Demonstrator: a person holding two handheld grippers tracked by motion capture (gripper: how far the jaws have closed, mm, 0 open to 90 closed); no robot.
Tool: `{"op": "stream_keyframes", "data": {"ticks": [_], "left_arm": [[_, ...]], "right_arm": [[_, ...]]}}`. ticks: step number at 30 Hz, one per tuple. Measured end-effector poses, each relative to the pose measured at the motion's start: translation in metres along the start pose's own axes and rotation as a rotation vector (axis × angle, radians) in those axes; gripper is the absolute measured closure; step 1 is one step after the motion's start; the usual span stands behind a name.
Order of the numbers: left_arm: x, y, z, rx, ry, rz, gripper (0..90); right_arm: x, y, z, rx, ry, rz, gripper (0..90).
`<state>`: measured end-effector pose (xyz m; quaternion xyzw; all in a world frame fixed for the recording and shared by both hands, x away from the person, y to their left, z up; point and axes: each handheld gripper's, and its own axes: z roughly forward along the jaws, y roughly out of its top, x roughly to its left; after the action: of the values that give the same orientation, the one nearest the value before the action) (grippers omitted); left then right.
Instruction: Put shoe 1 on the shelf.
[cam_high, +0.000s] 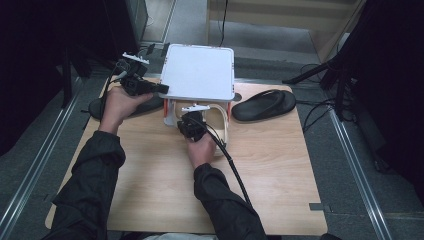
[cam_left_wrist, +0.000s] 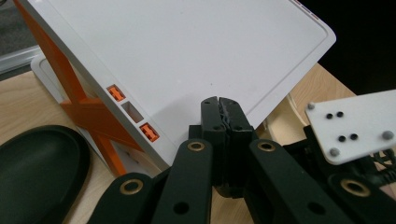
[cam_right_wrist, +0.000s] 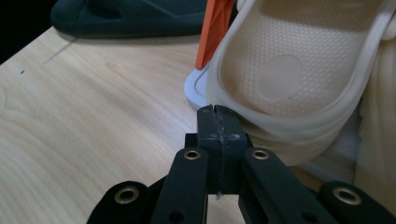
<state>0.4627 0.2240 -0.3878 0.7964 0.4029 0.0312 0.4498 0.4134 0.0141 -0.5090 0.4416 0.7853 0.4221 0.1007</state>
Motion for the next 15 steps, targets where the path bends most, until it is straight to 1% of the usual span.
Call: {"op": "stream_keyframes", "data": {"ticks": [3, 6, 12, 15], "left_arm": [[0.000, 0.000, 0.000, -0.002, 0.001, 0.000, 90.0], [0.000, 0.000, 0.000, -0.001, 0.001, 0.000, 90.0], [-0.002, 0.000, 0.000, -0.001, 0.010, -0.002, 90.0], [-0.002, 0.001, 0.000, 0.002, 0.012, -0.008, 90.0]], "right_arm": [[0.002, -0.001, -0.003, 0.004, -0.001, 0.006, 90.0], [0.003, -0.006, -0.012, -0.009, 0.025, 0.015, 90.0], [0.007, -0.016, -0.032, -0.002, 0.062, -0.012, 90.0], [0.008, -0.025, -0.045, 0.004, 0.083, -0.030, 90.0]]}}
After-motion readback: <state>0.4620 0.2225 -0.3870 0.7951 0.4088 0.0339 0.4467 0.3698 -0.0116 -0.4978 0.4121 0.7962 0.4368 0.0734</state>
